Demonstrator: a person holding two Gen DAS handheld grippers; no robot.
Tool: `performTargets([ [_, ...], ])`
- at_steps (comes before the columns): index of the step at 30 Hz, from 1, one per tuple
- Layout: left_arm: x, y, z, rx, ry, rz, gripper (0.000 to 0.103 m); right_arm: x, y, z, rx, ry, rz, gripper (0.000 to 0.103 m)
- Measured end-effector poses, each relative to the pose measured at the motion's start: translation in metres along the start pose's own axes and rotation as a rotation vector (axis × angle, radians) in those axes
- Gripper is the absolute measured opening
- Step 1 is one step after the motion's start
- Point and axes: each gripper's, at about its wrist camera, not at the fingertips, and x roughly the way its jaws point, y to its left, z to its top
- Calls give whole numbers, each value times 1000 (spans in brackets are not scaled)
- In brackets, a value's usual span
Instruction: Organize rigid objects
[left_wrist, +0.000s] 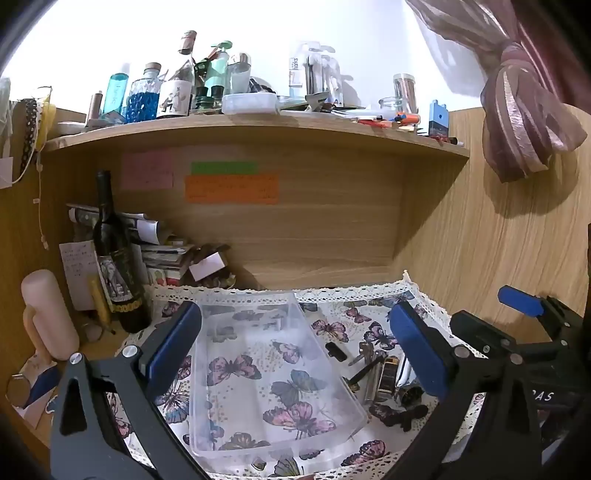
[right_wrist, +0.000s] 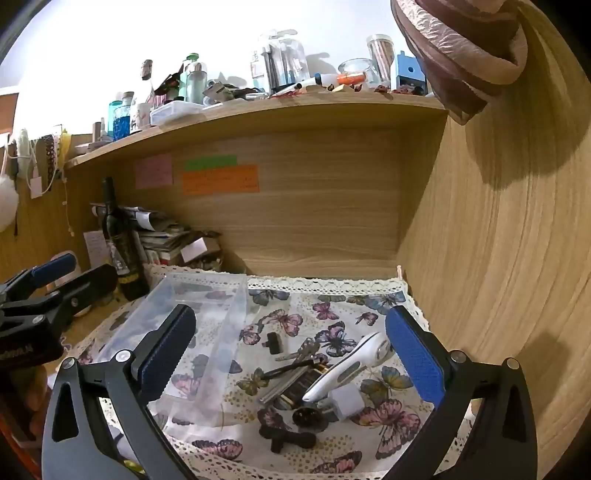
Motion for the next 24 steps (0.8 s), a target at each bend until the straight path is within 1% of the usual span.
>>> performTargets([
  [6, 0, -1, 0, 4, -6, -1, 103, -2, -2, 2, -1, -3, -5, 103],
  [7, 3, 0, -1, 5, -7, -2, 103, 4, 0, 2, -1, 3, -4, 103],
  [13, 4, -4, 2, 6, -13, -5, 103, 9, 0, 2, -2, 0, -9, 103],
  [24, 1, -3, 3, -4, -26, -14, 103, 5, -1, 5, -7, -6, -6, 103],
])
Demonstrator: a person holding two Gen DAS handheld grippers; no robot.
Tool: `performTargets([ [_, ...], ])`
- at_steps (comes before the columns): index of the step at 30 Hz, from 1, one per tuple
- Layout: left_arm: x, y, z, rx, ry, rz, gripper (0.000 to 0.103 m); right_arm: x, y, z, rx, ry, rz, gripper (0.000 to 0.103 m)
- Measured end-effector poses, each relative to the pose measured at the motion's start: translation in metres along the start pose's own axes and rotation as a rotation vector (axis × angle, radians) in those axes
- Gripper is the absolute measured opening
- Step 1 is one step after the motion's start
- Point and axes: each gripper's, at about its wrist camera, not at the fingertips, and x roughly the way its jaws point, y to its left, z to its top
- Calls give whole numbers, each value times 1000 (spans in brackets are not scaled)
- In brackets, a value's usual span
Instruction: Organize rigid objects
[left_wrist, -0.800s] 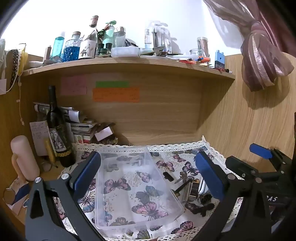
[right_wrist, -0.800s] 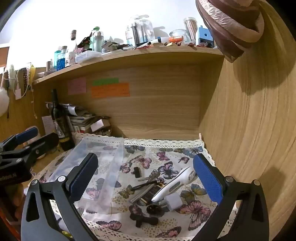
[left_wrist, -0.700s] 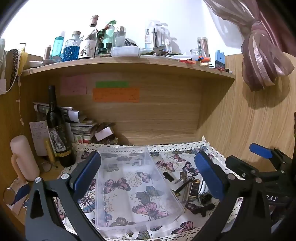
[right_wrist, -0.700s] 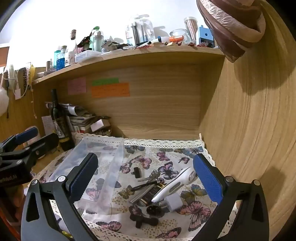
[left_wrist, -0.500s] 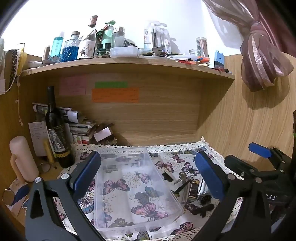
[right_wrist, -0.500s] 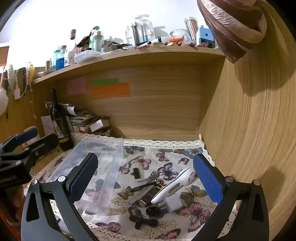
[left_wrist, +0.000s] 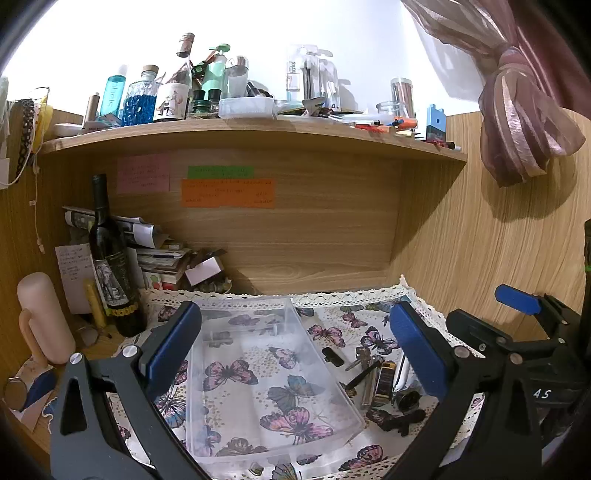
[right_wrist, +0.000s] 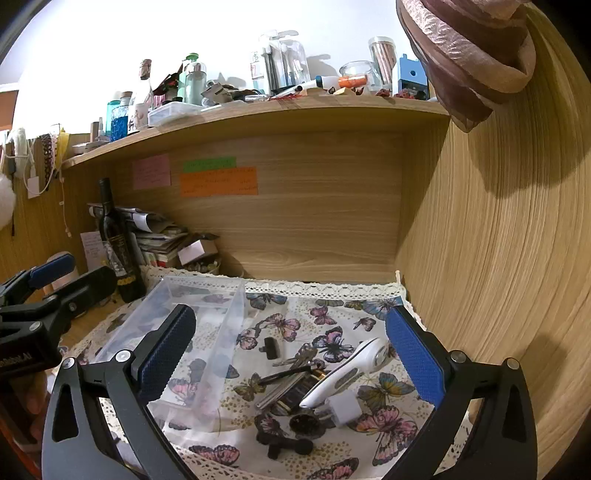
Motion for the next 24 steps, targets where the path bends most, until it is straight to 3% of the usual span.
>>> performTargets([
  [24, -1, -1, 2, 0, -6, -6, 103, 0, -1, 2, -1, -5, -1, 103],
])
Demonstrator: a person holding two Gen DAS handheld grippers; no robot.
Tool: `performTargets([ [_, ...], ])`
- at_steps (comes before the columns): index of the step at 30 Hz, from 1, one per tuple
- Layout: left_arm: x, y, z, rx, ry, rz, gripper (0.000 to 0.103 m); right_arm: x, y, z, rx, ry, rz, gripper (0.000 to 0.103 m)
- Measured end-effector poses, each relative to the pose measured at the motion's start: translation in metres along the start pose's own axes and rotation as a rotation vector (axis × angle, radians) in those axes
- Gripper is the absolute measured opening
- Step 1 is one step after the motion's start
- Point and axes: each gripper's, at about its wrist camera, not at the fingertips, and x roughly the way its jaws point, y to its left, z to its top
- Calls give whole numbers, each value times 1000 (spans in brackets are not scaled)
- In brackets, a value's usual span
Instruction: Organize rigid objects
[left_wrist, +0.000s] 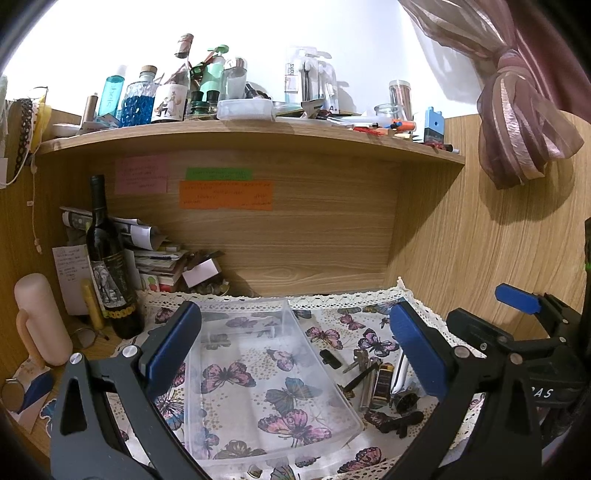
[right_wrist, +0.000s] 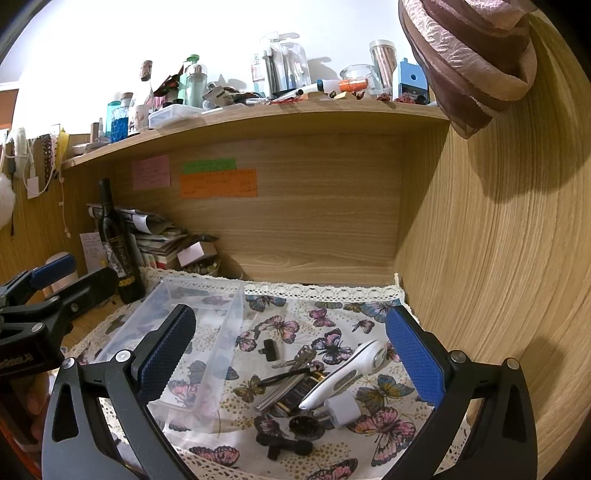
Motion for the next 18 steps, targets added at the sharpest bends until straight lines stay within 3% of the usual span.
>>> performTargets([
  [18, 0, -3, 1, 9, -6, -1, 103, -1, -1, 1, -3, -4, 1, 103],
])
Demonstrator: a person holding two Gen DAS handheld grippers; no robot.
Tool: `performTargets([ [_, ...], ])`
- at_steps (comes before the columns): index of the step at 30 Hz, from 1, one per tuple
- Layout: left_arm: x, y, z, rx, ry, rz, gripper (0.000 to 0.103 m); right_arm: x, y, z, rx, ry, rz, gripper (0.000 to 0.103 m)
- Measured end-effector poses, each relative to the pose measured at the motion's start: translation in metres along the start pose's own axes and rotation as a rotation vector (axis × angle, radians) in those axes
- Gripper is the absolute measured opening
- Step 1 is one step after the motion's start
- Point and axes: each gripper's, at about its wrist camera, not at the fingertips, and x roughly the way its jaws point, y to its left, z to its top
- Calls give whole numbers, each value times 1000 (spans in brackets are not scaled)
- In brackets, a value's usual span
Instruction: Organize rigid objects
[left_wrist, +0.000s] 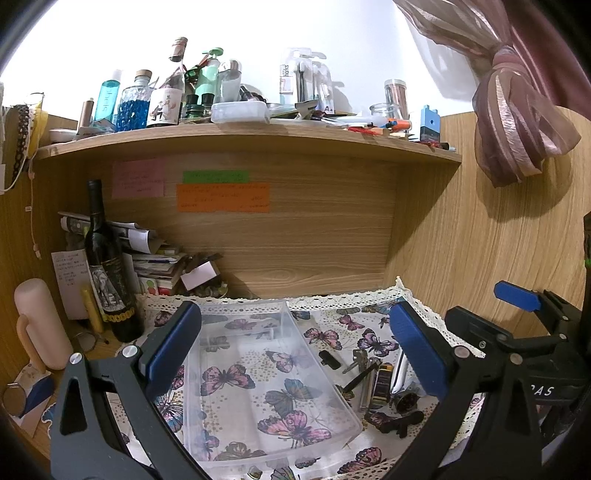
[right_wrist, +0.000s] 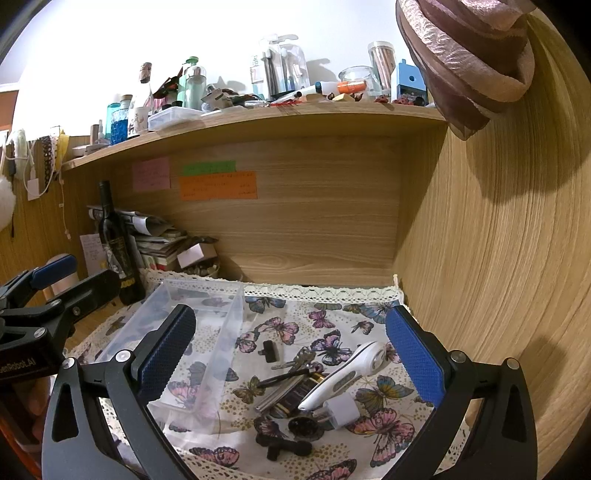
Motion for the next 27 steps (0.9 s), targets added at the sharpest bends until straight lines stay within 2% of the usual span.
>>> performTargets([
  [14, 3, -1, -1, -5, 11, -1, 103, -1, 1, 0, -1, -2, 1, 103],
  [22, 14, 12, -6, -42, 50, -42, 103, 0, 4, 2, -11, -30, 6, 103],
  [24, 19, 18, -8, -49, 65, -38, 96, 4, 3, 2, -4, -26, 11, 103],
  [25, 22, 21, -9, -50, 78, -33, 87, 6, 3, 1, -1, -21, 11, 102],
  [26, 26, 25, -9, -53, 95, -27, 82, 9, 2, 1, 3, -14, 8, 101],
  [27, 31, 31, -10, -61, 110, -25, 82, 13, 0, 1, 8, -5, 3, 97],
])
